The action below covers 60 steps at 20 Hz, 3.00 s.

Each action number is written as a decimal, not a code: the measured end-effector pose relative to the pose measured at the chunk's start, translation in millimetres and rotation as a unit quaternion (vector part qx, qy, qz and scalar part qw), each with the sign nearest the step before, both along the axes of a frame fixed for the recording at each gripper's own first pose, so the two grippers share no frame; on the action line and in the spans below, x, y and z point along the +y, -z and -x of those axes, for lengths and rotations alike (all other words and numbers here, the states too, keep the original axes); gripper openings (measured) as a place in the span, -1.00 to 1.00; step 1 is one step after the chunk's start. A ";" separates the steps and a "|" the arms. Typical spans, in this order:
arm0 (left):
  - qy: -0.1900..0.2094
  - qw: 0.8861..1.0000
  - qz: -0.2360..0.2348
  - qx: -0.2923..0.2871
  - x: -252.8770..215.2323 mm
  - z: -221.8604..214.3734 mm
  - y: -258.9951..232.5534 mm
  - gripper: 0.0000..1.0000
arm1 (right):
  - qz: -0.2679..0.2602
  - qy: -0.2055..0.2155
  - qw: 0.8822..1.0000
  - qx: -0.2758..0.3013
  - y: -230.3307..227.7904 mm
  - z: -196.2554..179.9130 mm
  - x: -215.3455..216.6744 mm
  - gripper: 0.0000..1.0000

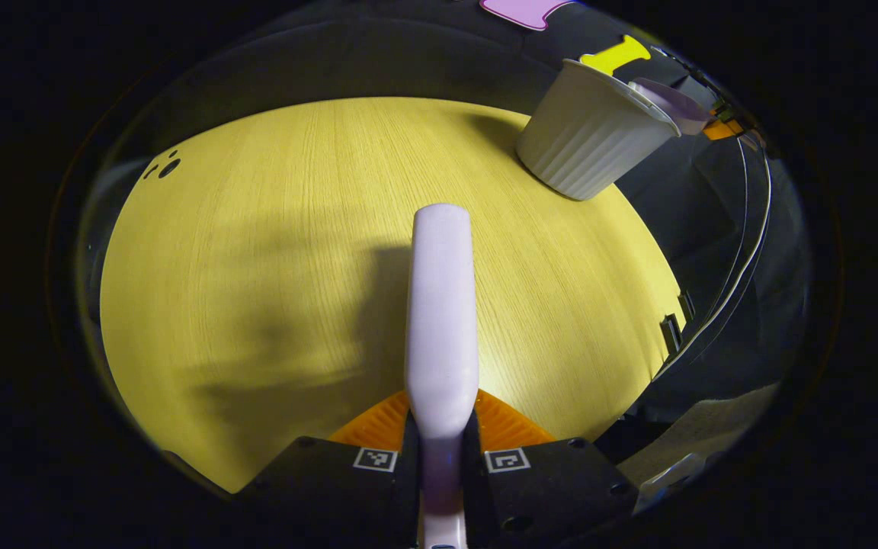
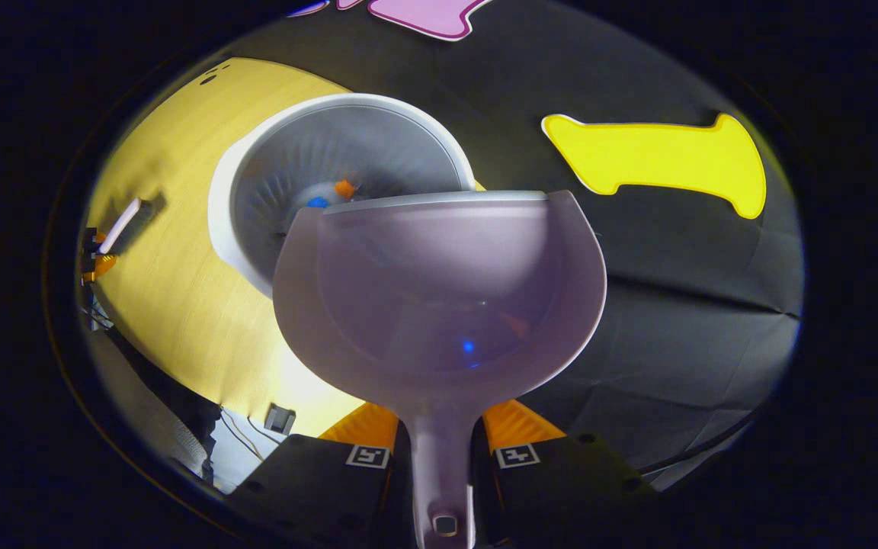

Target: Pick up the small broom and dustpan from the desktop, sweep the trash into the dustpan with the broom, and then empty the trash into the garbage bin.

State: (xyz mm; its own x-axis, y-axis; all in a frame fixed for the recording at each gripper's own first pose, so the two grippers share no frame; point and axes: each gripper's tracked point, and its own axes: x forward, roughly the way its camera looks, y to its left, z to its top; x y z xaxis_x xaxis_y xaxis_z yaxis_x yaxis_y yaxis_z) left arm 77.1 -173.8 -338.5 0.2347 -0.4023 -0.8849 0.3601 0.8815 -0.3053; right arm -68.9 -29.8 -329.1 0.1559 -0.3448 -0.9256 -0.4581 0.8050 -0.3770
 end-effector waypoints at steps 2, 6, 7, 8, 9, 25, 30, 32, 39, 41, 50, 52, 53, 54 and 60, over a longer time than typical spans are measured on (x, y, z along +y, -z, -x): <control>-0.004 1.000 -0.007 -0.005 0.8 -2.3 1.1 -0.46 | -0.006 0.006 1.000 -0.009 0.5 -0.3 0.3 -0.29; -0.012 1.000 -0.021 -0.010 3.6 -5.3 1.8 -0.46 | -0.069 0.053 0.995 -0.052 9.8 0.3 18.3 -0.29; -0.012 1.000 -0.025 -0.014 5.1 -4.9 3.2 -0.46 | -0.085 0.060 0.992 -0.070 9.4 -1.0 24.9 -0.29; -0.012 0.999 -0.030 -0.018 6.1 -6.8 3.5 -0.46 | -0.106 0.066 0.988 -0.091 9.2 -1.0 32.6 -0.29; -0.014 0.999 -0.034 -0.022 7.2 -7.4 3.7 -0.46 | -0.128 0.074 0.983 -0.109 9.1 1.9 40.5 -0.29; -0.035 0.993 -0.110 -0.036 24.5 -7.7 6.6 -0.45 | -0.342 0.070 0.934 -0.069 56.2 184.9 228.8 -0.29; -0.031 0.990 -0.127 -0.043 29.2 -10.1 6.9 -0.45 | -0.340 0.109 0.933 -0.035 142.3 211.5 270.0 -0.29; -0.027 0.989 -0.135 -0.046 31.4 -11.3 6.2 -0.44 | -0.336 0.126 0.933 -0.028 178.1 213.2 281.9 -0.29; -0.018 0.986 -0.156 -0.056 38.0 -13.4 6.7 -0.44 | -0.321 0.157 0.934 -0.024 268.4 191.2 309.3 -0.23; -0.020 0.985 -0.163 -0.053 39.6 -12.6 6.1 -0.45 | -0.317 0.156 0.935 -0.023 277.1 185.4 311.8 -0.29; -0.012 0.982 -0.179 -0.059 46.8 -13.8 5.9 -0.31 | -0.319 0.157 0.935 -0.013 284.0 183.3 319.4 -0.22; -0.006 0.983 -0.175 -0.057 44.7 -10.5 4.8 -0.41 | -0.328 0.154 0.932 -0.007 277.4 183.6 320.2 -0.15; -0.005 0.983 -0.176 -0.058 46.0 -9.4 2.6 -0.30 | -0.330 0.152 0.932 -0.008 269.7 185.5 318.9 -0.15; -0.006 0.982 -0.177 -0.060 47.7 -8.3 1.2 -0.29 | -0.333 0.149 0.931 -0.009 258.5 187.9 317.7 -0.16; -0.007 0.978 -0.185 -0.098 56.9 -8.7 -16.6 -0.22 | -0.370 0.148 0.915 -0.059 190.1 185.0 312.5 -0.19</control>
State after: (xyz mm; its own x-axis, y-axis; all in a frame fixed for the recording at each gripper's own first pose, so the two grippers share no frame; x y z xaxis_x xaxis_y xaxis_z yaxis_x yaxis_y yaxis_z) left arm 85.8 -117.0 -321.8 0.4173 -0.0577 -0.9069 0.3659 0.9242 0.1096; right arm -253.9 282.6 -519.2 0.2703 0.3262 -0.9058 -0.1704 0.9422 0.2885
